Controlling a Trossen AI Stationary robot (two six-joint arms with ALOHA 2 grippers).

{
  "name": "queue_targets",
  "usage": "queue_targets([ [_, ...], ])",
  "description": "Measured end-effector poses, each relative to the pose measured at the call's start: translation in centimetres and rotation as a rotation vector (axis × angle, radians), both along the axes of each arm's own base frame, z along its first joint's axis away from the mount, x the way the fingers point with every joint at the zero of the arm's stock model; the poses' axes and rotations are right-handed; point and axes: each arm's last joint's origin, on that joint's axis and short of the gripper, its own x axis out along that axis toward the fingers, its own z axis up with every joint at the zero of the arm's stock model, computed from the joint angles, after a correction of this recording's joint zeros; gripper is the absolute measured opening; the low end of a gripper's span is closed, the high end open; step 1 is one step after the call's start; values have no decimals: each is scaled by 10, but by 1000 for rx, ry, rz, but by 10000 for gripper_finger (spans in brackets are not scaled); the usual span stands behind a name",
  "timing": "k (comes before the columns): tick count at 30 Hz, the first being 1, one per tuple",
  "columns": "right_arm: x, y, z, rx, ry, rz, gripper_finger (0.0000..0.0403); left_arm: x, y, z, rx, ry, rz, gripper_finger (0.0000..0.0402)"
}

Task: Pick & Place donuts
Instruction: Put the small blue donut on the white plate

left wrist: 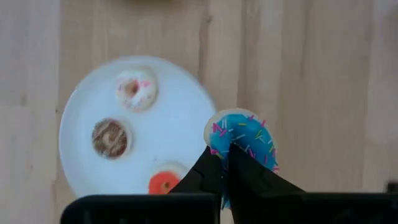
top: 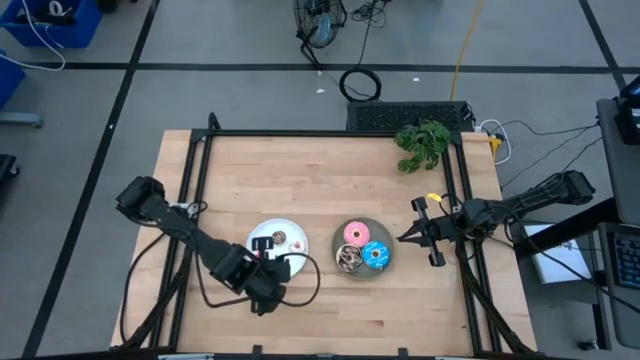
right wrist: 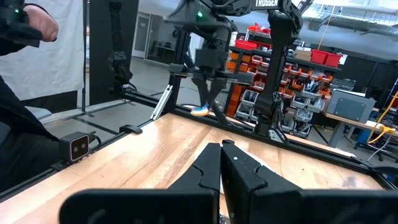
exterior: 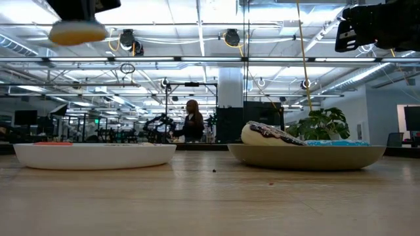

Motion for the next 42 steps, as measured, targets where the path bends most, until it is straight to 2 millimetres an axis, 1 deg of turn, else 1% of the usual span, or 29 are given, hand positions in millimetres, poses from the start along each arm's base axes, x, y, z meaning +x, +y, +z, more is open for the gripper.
queue_targets([
  [3, 0, 0, 0, 0, 0, 0, 0, 0, 10, -1, 21, 58, 25, 7],
  [6, 0, 0, 0, 2, 1, 1, 0, 5, 22, -2, 25, 70, 36, 22],
  [9, 0, 0, 0, 2, 1, 1, 0, 12, 35, -9, 9, 78, 40, 34],
  [11, 0, 0, 0, 3, 1, 1, 0, 15, 43, -18, 6, 92, 51, 32],
  [15, 0, 0, 0, 1, 5, 1, 0, 15, 56, -49, -58, 125, 41, 13],
  [18, 0, 0, -1, -2, 9, 1, 0, 15, 61, -65, -104, 121, 38, 7],
  [24, 0, 0, -1, -6, 6, 0, 0, 14, 68, -84, -135, 97, 57, 28],
  [27, 0, 0, -1, -6, 7, 0, 0, 9, 73, -96, -133, 107, 84, 22],
  [30, 0, 0, -1, -6, 6, 0, 0, 9, 76, -103, -153, 86, 93, 10],
  [33, 0, 0, -1, -6, 6, 0, 0, 11, 77, -104, -164, 61, 94, 10],
  [36, 0, 0, -1, -6, 6, 0, 0, 11, 77, -105, -163, 60, 101, 40],
  [42, 0, 0, -1, -6, 6, 0, 0, 11, 77, -105, -174, 64, 124, 135],
])
